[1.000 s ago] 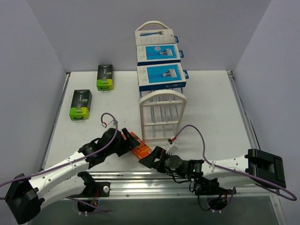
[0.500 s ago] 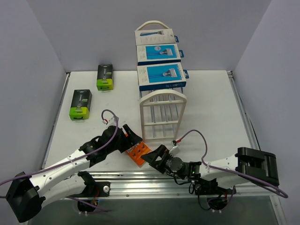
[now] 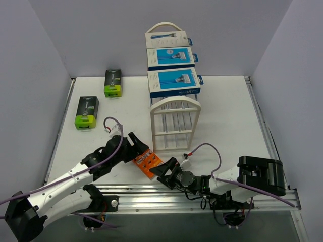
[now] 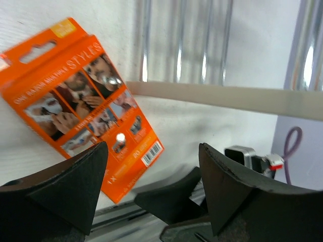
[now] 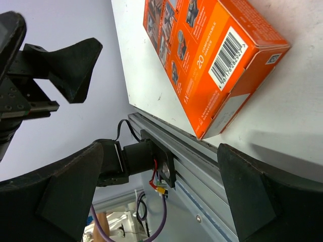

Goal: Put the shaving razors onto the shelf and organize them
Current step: Grab a shaving razor with the right arm

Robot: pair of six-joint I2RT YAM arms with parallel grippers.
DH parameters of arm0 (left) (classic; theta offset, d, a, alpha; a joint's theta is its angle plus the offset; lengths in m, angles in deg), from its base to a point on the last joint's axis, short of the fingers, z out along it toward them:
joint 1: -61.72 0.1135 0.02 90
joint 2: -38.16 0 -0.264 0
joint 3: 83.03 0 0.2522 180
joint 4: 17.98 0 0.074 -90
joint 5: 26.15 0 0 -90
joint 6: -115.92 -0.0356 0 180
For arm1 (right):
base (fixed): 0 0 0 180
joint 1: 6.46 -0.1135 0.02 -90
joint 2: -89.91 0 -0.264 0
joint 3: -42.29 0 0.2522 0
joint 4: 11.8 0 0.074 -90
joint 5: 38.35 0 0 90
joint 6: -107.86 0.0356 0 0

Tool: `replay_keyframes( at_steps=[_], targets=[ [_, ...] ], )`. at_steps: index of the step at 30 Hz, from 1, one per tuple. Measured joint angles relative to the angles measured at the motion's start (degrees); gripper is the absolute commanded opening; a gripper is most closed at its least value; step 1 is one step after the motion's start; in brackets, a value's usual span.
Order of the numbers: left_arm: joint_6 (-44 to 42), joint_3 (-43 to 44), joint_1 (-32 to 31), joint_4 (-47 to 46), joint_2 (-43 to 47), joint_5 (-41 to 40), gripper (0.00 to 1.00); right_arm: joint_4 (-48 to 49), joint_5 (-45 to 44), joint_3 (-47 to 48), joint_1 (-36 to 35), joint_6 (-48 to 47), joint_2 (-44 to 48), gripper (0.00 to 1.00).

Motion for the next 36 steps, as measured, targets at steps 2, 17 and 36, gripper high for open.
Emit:
replay_keyframes(
  at_steps=[2,17,36],
  targets=[
    [-1.01,0.00,1.99,0.66,-0.22,-0.13,0.84,-2.08,-0.33,0.00,-0.11,0.39,1.55,0.91],
    [-11.28,0.96,21.27,-3.61,-15.34,7.98,0.84,-16.74,-3.65,0.13,-0.37,3.04,9.31,0.91],
    [-16.06,0.39,22.69,-20.76,-25.11,15.50,0.83,-20.98,-3.85,3.96,-6.40,5.86,6.29,0.92]
  ],
)
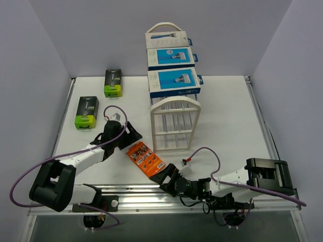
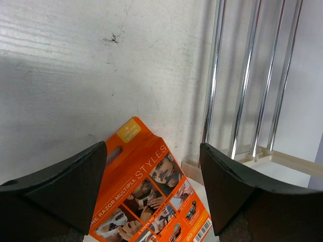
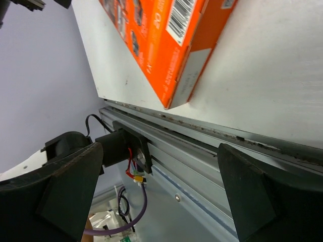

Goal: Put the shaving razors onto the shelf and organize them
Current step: Grab a shaving razor with the right arm

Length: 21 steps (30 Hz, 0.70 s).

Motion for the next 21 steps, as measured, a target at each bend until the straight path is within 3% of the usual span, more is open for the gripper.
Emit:
replay_keyframes(
  at_steps=[12,21],
  targets=[
    [-0.26,-4.98,0.00,-7.98,-2.47,3.65,0.80,-0.24,-1.51,-0.02,-1.44,4.17,-3.37,0.93],
    [1.31,-11.98,-0.42,-12.26,3.32,4.98,0.79,-2.34,-3.06,-0.02,-1.46,5.60,-2.95,0.94]
  ],
)
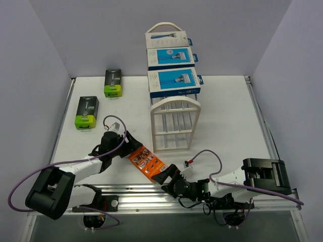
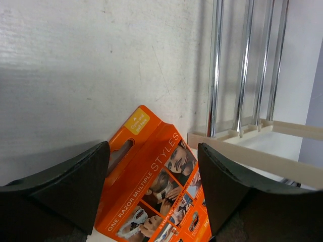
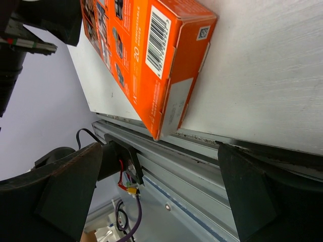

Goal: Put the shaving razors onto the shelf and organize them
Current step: Grab a shaving razor with the right arm

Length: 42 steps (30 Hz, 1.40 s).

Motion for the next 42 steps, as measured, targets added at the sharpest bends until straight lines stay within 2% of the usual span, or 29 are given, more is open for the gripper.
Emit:
replay_keyframes(
  at_steps=[10,15,23,30,37,42],
  targets=[
    [3.17,-4.87,-5.05,1.79,8.17,-0.24,0.77,1.44,-0.39,-0.02,0.02,1.22,-1.29,0.91],
    [4.44,-4.94,-8.17,5.81,12.68,-0.94,0.76,1.70,-1.05,-0.72,0.00,1.60,-1.11,0.83],
    [5.75,-7.13,-8.70,10.45,20.85,-2.10,0.72,0.11,-2.78,-1.90,0.00,1.75,2.29,0.71],
    [6.01,-7.93,-8.94,10.80,20.98,-3.48,0.72,0.44,-2.89,-1.90,0.00,1.55,1.31,0.70],
    [5.92,-7.93,-9.03,9.05,18.25,-3.58,0.72,5.46,-2.62,-1.86,0.02,2.14,-3.69,0.71],
    [5.99,-7.93,-9.33,9.38,18.91,-3.56,0.72,8.76,-2.21,-1.88,0.02,2.47,-5.90,0.59]
  ],
)
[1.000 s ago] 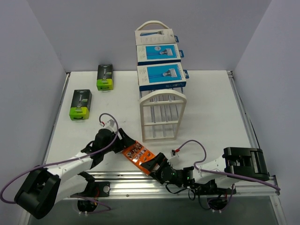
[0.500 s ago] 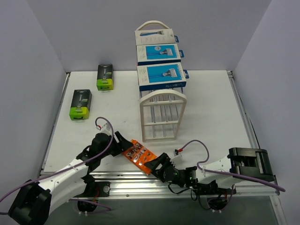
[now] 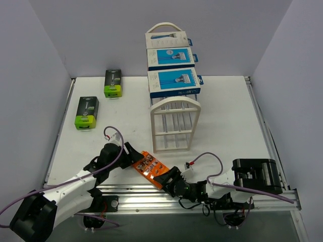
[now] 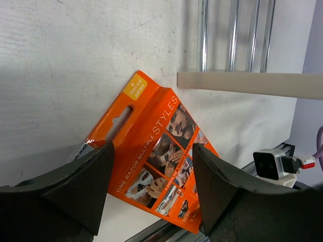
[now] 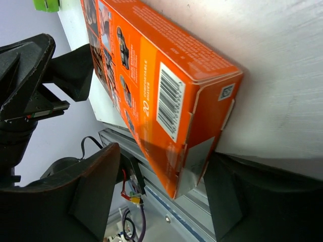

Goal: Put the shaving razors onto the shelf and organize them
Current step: Grab a shaving razor with the right arm

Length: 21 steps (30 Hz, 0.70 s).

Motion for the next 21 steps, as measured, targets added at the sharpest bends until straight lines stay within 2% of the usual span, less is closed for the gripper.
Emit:
replay_keyframes(
  at_steps=[8,14,17,18,21],
  targets=[
    [0.04,-0.20,-0.17,3.30,4.63,-0.79,0.72,-0.44,-0.11,-0.39,-0.02,-0.87,1.40,0.17],
    [0.09,-0.39,-0.20,4.57,6.08,-1.53,0.72,-0.48,-0.55,-0.79,0.00,-1.86,4.55,0.11],
    [0.09,-0.39,-0.20,5.20,6.56,-1.68,0.76,-0.59,-0.74,-0.79,0.02,-2.97,5.53,0.06],
    [0.09,-0.39,-0.20,5.55,6.86,-1.70,0.77,-0.68,-0.92,-0.79,0.04,-3.41,5.99,0.01],
    [0.13,-0.09,-0.37,7.89,8.33,-1.84,0.79,-1.03,-1.36,-0.79,0.04,-4.85,7.56,0.00]
  ],
)
